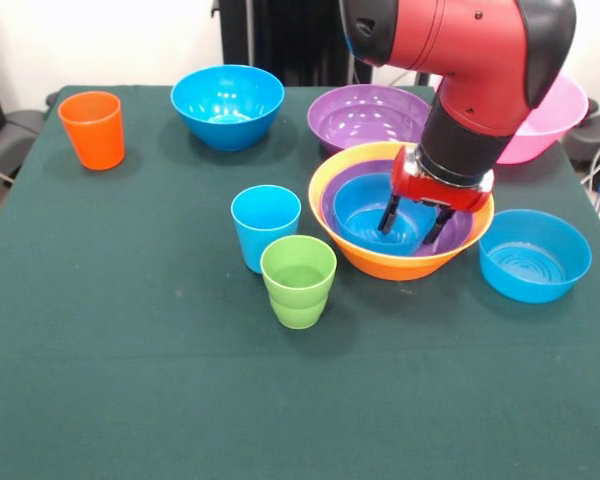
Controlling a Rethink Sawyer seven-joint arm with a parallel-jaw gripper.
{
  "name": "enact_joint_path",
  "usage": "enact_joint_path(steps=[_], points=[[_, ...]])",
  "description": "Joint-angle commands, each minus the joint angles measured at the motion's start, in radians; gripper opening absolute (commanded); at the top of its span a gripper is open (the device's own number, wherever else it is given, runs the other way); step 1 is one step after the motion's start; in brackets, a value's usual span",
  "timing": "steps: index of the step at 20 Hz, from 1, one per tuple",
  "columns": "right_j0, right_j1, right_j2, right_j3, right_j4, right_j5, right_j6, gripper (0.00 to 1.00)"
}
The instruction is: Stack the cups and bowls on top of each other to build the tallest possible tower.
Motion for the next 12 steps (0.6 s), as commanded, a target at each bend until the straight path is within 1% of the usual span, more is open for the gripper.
enact_joint_path(steps=[1, 8, 9, 12], points=[[0.0, 0.047, 0.084, -0.034, 0.016, 0.017, 0.127, 1.0], [0.002, 0.053, 0.09, -0.054, 0.012, 0.033, 0.112, 1.0], [0.002, 0.053, 0.09, -0.054, 0.012, 0.031, 0.112, 0.0], [0.004, 0.051, 0.09, -0.054, 0.013, 0.033, 0.112, 0.0]])
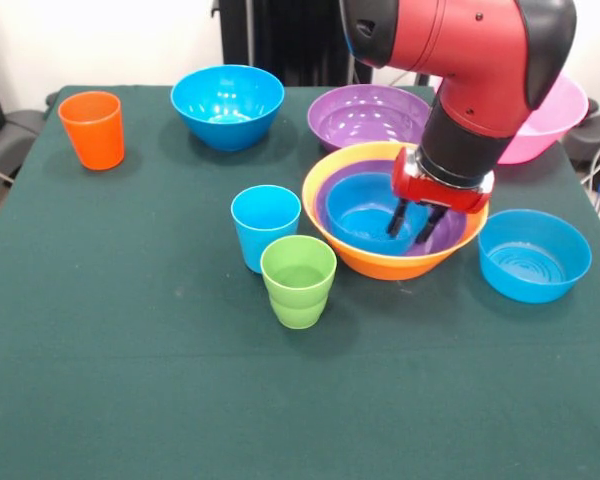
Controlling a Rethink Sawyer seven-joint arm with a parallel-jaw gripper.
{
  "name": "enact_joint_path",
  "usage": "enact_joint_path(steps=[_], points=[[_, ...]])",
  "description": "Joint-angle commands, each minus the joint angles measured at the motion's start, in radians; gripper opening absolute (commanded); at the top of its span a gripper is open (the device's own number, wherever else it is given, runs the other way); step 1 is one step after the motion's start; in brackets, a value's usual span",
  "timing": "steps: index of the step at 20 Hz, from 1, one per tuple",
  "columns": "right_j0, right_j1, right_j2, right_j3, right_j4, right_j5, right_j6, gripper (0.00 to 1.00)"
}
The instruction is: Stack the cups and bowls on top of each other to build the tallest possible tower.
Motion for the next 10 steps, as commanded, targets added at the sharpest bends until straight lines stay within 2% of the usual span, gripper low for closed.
enact_joint_path(steps=[1, 7, 10], points=[[0.004, 0.044, 0.09, -0.047, 0.012, 0.031, 0.112, 0.0], [-0.005, 0.037, 0.105, -0.042, 0.01, 0.01, 0.097, 0.0], [0.0, 0.029, 0.09, -0.049, 0.002, 0.035, 0.091, 0.0]])
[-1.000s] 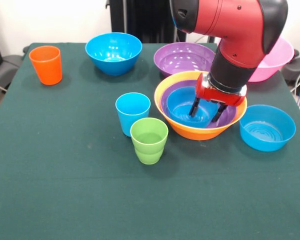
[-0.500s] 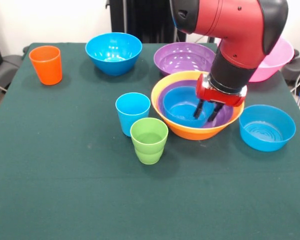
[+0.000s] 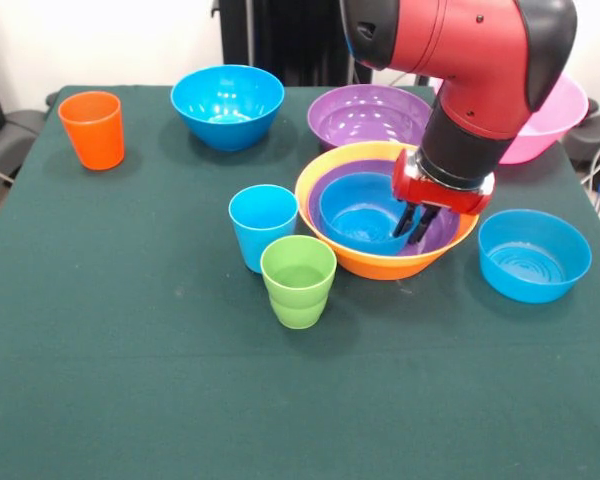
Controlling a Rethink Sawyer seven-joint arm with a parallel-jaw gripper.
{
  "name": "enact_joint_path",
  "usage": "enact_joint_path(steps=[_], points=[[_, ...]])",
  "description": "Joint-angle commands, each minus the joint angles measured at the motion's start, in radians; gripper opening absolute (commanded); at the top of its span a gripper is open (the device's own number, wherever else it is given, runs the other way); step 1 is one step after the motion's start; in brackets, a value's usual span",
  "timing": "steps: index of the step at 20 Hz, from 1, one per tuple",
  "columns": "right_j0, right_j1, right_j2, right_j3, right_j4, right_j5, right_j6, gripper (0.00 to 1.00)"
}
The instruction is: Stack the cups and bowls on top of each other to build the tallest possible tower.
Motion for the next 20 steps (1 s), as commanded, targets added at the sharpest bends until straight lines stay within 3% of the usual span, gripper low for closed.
enact_joint_path(steps=[1, 5, 20], points=[[-0.004, 0.011, 0.093, -0.037, -0.004, 0.054, 0.071, 0.0], [-0.005, -0.072, 0.088, 0.004, -0.014, 0.091, 0.04, 0.0], [0.011, -0.219, 0.069, 0.047, -0.038, 0.259, 0.004, 0.0]])
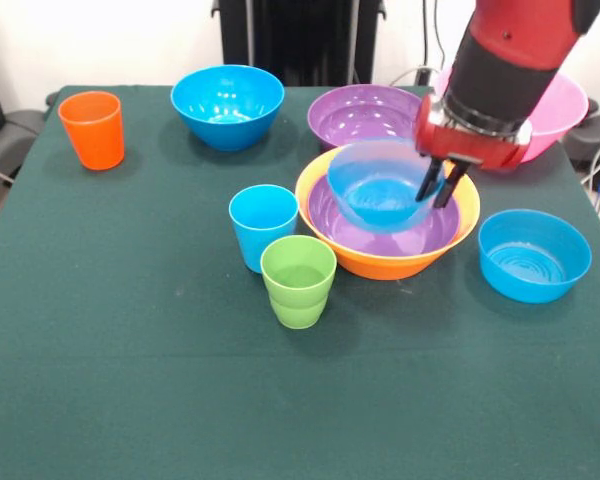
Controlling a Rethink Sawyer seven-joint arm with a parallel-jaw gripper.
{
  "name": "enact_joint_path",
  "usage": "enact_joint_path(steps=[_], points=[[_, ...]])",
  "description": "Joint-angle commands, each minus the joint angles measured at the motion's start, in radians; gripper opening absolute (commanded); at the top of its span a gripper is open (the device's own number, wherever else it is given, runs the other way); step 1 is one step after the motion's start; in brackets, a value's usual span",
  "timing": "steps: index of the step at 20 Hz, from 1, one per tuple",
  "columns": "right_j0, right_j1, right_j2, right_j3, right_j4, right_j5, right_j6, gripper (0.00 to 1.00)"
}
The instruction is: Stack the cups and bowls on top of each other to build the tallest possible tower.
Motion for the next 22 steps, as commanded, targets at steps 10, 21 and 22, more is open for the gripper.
enact_joint_path(steps=[10, 21, 22], points=[[-0.006, -0.147, 0.071, 0.05, -0.073, 0.225, -0.06, 0.0], [-0.081, -0.086, 0.089, -0.063, -0.128, 0.24, -0.15, 0.0], [-0.088, -0.085, 0.091, -0.061, -0.135, 0.232, -0.156, 0.0]])
